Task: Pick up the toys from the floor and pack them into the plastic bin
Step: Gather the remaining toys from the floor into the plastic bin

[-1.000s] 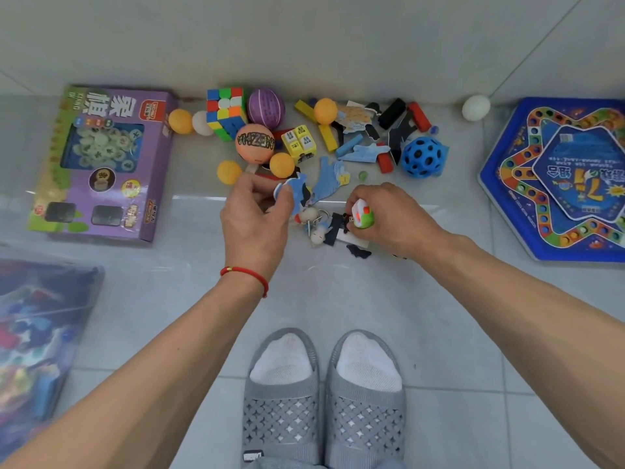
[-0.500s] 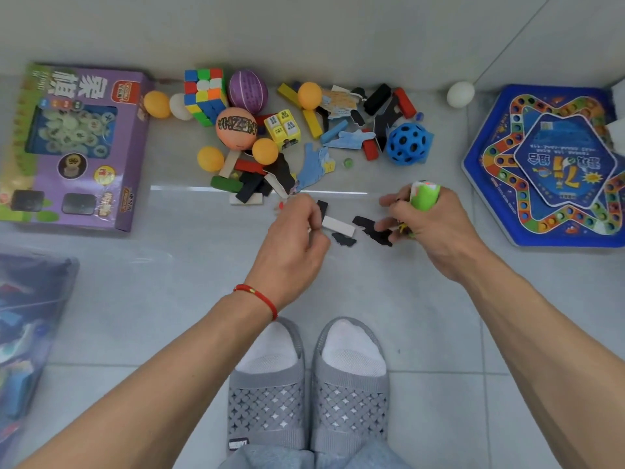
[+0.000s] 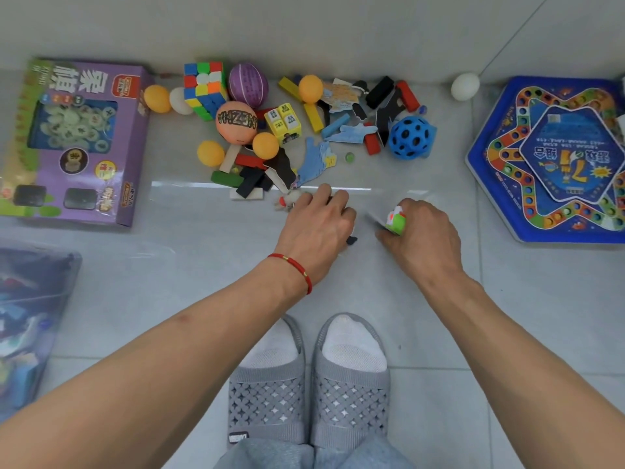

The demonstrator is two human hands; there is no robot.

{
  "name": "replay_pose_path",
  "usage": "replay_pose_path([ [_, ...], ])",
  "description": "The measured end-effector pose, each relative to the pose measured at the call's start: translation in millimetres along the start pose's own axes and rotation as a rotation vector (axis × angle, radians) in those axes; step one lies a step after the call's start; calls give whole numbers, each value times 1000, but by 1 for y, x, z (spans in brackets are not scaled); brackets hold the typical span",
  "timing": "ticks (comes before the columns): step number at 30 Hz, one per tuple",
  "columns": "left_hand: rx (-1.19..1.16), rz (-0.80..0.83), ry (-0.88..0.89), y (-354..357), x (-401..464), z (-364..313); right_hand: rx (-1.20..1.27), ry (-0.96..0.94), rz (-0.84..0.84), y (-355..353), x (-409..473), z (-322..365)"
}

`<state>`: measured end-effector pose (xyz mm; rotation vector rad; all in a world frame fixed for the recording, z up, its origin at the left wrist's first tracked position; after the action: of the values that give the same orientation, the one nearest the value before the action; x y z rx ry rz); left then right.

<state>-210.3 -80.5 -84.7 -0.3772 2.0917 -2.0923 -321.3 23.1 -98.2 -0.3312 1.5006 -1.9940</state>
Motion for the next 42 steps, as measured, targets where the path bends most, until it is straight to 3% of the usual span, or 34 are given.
replay_pose_path([
  [5, -4, 16, 72, 0, 1, -9, 191, 155, 75, 4, -9, -10],
  [10, 41, 94, 14, 6, -3, -9, 870, 522, 204, 2, -27, -18],
  [14, 71, 113, -101, -1, -9, -12, 1213, 679, 338, 0, -42, -13],
  [18, 13, 225, -285, 0, -23, -11, 1450, 786, 423, -15, -64, -2],
  [22, -476, 309, -710, -6, -67, 14, 1456, 769, 506, -44, -97, 24],
  [26, -1383, 82, -1176, -82, -148, 36, 1257, 586, 668, -86, -120, 92],
  [29, -1754, -257, -1315, -155, -223, 71, 1025, 309, 857, -121, -132, 182],
  [32, -1841, -618, -1462, -210, -315, 120, 824, 22, 995, -149, -161, 287],
  [36, -1914, -923, -1719, -252, -429, 164, 692, -166, 1081, -159, -219, 409],
  [39, -1902, -1053, -1843, -270, -489, 186, 653, -132, 1096, -150, -262, 476],
  [42, -1813, -1046, -1936, -284, -526, 201, 671, -78, 1106, -141, -298, 516],
])
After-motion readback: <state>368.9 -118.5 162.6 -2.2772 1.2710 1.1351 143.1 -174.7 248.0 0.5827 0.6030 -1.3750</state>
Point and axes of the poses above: each hand's wrist, its own x-axis towards the middle knuckle, its own y-axis out of the palm, z = x × y, the point moved 6 cm from there along x, towards the middle knuckle, and after that the axes turned 10 degrees about -z, right-handed, at the moved point
